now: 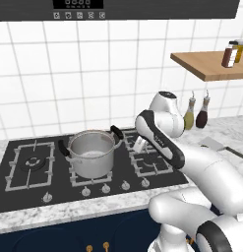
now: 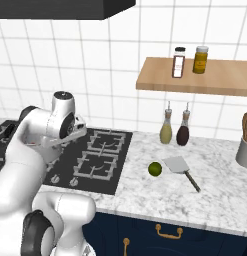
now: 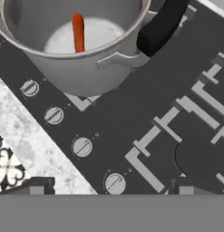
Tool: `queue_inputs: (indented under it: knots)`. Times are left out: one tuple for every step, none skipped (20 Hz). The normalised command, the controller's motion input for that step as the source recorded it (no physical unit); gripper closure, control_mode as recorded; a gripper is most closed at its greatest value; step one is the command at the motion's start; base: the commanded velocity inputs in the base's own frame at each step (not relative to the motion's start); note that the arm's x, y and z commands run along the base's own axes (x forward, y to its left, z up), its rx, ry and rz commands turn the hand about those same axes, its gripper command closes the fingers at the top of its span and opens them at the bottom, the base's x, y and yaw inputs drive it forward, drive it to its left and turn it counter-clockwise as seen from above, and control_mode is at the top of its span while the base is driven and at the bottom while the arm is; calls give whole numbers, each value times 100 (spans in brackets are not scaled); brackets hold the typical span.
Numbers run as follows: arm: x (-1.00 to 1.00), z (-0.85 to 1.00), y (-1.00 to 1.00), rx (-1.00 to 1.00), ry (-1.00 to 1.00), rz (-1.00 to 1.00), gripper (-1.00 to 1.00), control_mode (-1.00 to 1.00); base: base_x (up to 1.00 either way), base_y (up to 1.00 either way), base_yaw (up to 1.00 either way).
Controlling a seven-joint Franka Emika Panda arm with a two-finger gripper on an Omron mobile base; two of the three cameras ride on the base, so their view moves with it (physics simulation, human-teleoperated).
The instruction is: Put the lime and carrot in the pot. Retrieve the spatula and lightly stir the vegetables in the pot.
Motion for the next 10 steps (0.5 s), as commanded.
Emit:
queue_inputs:
  knots:
    - [-6,-42,-65,-19,0,-17,-100,-100,0,0,0]
    - [-2,-31,-71,-15,0,-20,-100,-100,0,0,0]
    - [0,-10,-68,-11,2,-27,-100,-100,0,0,0]
    - [0,0,-64,-11,0,-33,-100,-100,0,0,0]
    - [0,0,-71,-8,3,-41,-100,-100,0,0,0]
    - [0,0,-81,-1,13,-47,-100,-100,0,0,0]
    - [0,0,-84,0,15,-46,-100,-100,0,0,0]
    - [-1,0,-83,0,8,-45,-100,-100,0,0,0]
    - [-2,0,-78,0,5,-45,-100,-100,0,0,0]
    - [-6,-4,-74,0,1,-45,-100,-100,0,0,0]
